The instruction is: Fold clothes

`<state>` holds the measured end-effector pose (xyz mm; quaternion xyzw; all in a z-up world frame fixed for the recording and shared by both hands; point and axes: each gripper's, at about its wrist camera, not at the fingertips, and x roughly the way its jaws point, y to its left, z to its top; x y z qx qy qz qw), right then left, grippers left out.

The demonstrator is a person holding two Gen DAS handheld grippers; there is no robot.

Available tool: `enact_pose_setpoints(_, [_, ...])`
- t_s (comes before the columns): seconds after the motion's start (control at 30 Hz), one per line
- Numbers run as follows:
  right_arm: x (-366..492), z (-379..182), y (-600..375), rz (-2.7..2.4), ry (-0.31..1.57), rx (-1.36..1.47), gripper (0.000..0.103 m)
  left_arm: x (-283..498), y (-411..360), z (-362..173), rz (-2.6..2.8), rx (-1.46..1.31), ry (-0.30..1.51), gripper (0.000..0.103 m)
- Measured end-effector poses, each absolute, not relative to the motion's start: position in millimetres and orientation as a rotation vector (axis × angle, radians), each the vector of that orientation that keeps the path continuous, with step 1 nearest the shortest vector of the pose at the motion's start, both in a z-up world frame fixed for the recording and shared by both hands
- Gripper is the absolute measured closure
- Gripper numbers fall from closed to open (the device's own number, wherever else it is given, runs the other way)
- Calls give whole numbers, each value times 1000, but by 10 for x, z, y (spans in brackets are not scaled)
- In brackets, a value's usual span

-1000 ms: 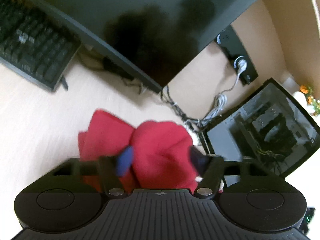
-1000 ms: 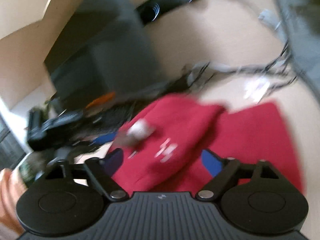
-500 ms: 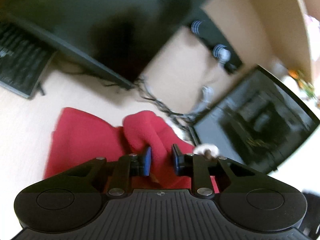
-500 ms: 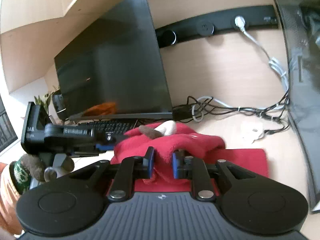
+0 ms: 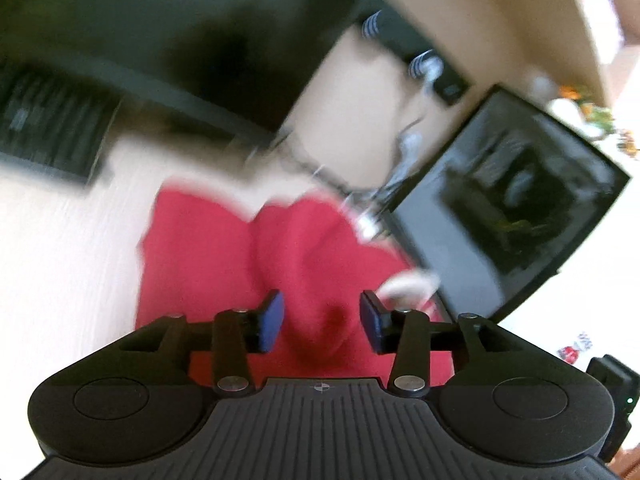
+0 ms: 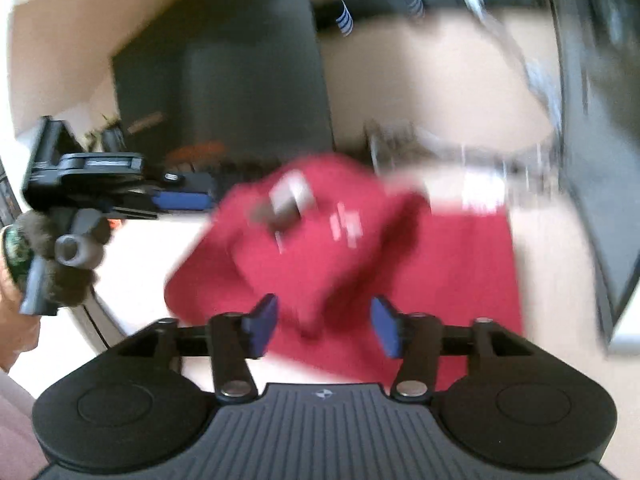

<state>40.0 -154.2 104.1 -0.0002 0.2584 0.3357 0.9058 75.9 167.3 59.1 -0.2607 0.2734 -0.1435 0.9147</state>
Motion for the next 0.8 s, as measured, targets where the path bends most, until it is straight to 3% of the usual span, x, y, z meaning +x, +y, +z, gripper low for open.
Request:
enact_pose_setpoints(0.13, [595,1249,-1240,706,374,-79,35,1080,1556,826,-371,-506,479,48])
enact_pose_setpoints(0.27, [1003,845,-884,704,481,-120,28,1563,1356,723,-389,-505,515,38])
enact_pose_setpoints(0.33, [1050,550,-820,702,538,-149,26,1747,1327,448,-344,-499,597,38])
enact_pose_setpoints(0.4, [942,506,-805,718,481,-205,23,1829,1387,179,-323,-536,648,39])
enact_pose_setpoints(0.6, [1032,710,-1019,788,502,-116,21,1725,1461,-17,-373,-507,525,38])
enact_pose_setpoints(0.67, [1141,897,-1154,760,428,-55,11,1697,1456,-21,-372,-490,501,38])
enact_pose_setpoints(0.7, [1183,957,-1196,730,387,-45,1,1692,1464,-31,-376,-492,492,38])
enact_pose_setpoints(0.8, [1398,936,-1169,581,331,-102,0,1682,1483,-32,-386,-496,464,38])
